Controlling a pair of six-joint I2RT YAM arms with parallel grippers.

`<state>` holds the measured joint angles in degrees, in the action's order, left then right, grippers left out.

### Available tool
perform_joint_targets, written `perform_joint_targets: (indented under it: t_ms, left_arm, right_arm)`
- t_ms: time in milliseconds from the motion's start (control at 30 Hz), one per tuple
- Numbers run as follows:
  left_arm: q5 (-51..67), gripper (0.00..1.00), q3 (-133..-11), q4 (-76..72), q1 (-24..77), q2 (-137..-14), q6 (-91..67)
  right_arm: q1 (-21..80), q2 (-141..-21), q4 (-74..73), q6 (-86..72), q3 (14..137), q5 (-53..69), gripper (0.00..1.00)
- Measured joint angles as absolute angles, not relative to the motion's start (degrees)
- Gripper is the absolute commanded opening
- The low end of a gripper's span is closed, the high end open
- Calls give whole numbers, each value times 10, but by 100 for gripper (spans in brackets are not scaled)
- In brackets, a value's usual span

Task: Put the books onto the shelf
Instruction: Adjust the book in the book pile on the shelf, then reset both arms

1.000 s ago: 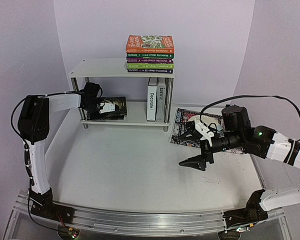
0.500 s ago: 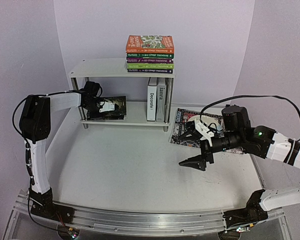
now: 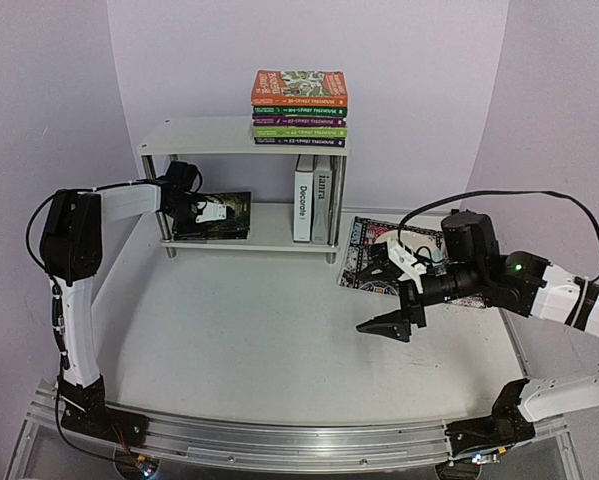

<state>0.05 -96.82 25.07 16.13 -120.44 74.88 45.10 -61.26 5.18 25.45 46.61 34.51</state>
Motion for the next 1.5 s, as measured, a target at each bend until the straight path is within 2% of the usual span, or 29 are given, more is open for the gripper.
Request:
perform_joint_targets:
  t_ms: [167,233,600,800,900,967,1133,1500]
  left_arm:
    - [10,90,-971,250,159,-1204,746]
    - [15,99,-967,250,160,-1200,741]
    - [11,100,-874,245,214,-1097,646]
    - [19,100,-785,229,281,-1013,439]
    - [66,100,-680,159,307,-930,285]
    - [90,100,-560,71,311,-848,197]
    - [65,100,-298,-56,303,-652,32]
    - [-62,100,-195,-179,282,-549,-95]
  right_arm:
    - [451,-618,52,255,466,345,98]
    - [451,-619,52,255,466,345,98]
    - [451,-618,52,254,466,349,98]
    - [451,-595,57,231,453,321,98]
    - [452,-584,64,191,428,263,98]
    - [452,-582,73,163,401,218,98]
    - [434,-557,84,96,326,131,98]
    - [313,-506,149,-25,212,49,98]
